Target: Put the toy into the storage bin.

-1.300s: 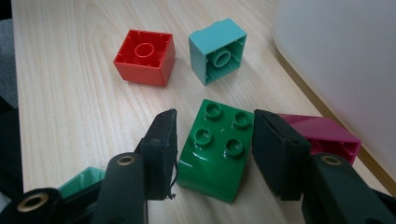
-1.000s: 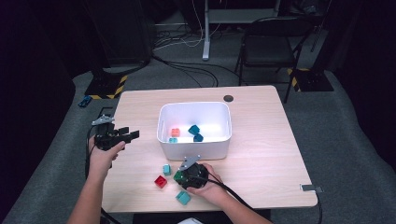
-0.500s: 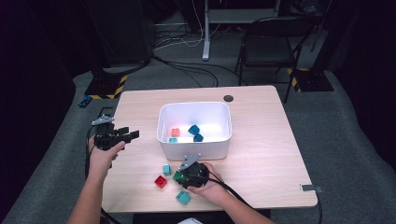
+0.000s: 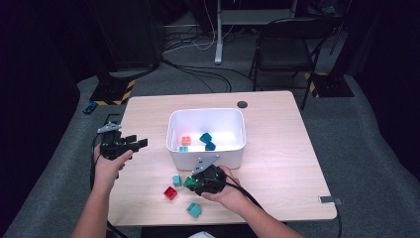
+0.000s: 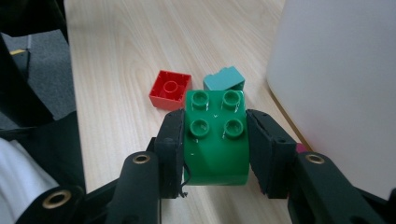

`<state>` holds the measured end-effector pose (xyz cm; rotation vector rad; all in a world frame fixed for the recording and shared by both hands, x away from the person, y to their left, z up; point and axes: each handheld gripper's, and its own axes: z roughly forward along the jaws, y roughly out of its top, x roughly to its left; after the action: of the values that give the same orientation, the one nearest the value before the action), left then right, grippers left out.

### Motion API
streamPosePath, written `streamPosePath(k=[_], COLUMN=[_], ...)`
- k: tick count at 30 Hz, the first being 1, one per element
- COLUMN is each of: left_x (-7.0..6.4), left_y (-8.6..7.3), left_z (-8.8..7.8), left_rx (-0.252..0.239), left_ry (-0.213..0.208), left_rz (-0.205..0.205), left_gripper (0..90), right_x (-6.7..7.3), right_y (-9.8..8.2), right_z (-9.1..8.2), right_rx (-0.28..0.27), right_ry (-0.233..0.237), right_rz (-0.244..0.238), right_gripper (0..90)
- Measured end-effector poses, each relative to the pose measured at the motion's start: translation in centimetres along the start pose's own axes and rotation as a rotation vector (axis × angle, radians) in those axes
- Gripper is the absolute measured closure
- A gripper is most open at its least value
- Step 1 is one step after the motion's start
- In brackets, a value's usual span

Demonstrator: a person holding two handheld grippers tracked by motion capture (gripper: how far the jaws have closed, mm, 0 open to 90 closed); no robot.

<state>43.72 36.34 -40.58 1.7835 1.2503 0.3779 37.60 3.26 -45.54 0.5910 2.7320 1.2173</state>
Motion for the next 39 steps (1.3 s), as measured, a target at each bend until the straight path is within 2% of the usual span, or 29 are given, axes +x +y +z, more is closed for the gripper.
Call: streamPosePath(k=[11, 13, 18, 28, 35, 39], left_x=[0.1, 0.1, 0.0, 0.1, 0.1, 0.2], left_y=[0.0, 0.0, 0.0, 0.0, 0.0, 0.0], left_z=[0.0, 0.0, 0.0, -0.1, -0.1, -0.1], left_rx=[-0.003, -0.003, -0.004, -0.008, -0.007, -0.006], left_ry=[0.000, 0.001, 0.000, 0.002, 0.002, 0.001], left_rz=[-0.001, -0.001, -0.002, -0.002, -0.005, -0.005], left_gripper=[38.4, 38.5, 38.5, 38.4, 38.5, 38.5], right_x=[-0.4, -0.6, -0.6, -2.3, -3.5, -4.5], right_y=[2.3, 2.8, 4.2, 6.6, 7.6, 8.3], right_z=[-3.3, -3.9, -5.6, -8.6, -9.4, -9.9], right_rx=[0.000, 0.003, 0.012, -0.014, -0.017, -0.020], right_ry=[0.056, 0.063, 0.067, 0.032, 0.006, -0.015], right_rz=[0.004, -0.020, -0.009, -0.008, -0.003, 0.016], right_gripper=[58.6, 58.6, 58.6, 58.6, 58.6, 58.6])
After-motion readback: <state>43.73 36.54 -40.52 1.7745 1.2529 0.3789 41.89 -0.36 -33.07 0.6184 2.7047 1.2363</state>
